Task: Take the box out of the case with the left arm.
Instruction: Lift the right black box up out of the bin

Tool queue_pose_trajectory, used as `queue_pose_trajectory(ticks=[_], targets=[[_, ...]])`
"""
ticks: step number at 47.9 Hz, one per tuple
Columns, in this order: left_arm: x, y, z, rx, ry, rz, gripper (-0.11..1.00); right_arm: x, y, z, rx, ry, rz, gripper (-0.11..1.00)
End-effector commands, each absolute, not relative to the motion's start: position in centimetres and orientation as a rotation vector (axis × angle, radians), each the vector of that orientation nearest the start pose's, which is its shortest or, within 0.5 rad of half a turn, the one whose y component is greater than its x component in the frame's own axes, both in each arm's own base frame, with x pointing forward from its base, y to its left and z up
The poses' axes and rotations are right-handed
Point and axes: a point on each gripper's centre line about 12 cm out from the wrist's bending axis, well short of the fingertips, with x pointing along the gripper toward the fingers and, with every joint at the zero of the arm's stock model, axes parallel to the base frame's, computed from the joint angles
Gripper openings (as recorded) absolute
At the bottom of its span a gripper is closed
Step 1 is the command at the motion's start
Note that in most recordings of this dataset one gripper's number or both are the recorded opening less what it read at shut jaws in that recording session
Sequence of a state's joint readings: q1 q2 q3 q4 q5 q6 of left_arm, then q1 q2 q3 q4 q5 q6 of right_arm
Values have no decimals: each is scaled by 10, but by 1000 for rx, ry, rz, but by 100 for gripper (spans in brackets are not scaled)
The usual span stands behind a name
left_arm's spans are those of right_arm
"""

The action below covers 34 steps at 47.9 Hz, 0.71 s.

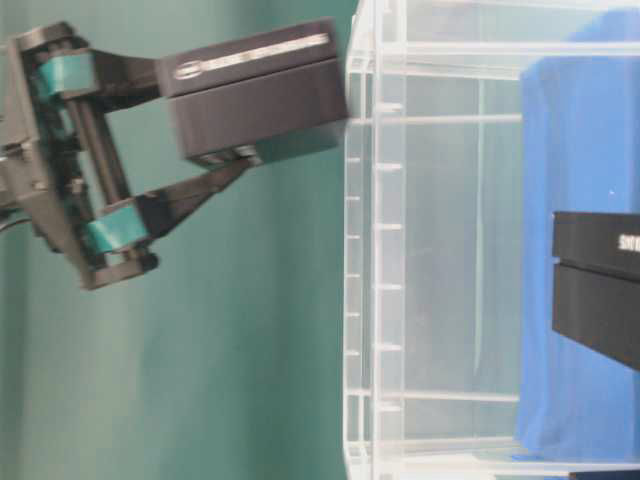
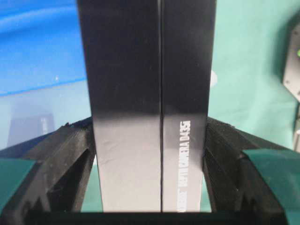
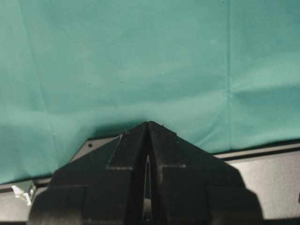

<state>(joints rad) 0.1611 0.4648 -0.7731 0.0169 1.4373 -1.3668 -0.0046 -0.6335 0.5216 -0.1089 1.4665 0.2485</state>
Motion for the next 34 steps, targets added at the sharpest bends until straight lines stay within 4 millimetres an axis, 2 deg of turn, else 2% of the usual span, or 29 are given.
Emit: queue_pose_trajectory(ticks=[1,34], targets=[[505,83,395,-1296,766,846,61,194,-14,327,129,1313,-252,2],[500,84,397,-1286,783,869,61,194,-14,327,129,1313,-252,2]])
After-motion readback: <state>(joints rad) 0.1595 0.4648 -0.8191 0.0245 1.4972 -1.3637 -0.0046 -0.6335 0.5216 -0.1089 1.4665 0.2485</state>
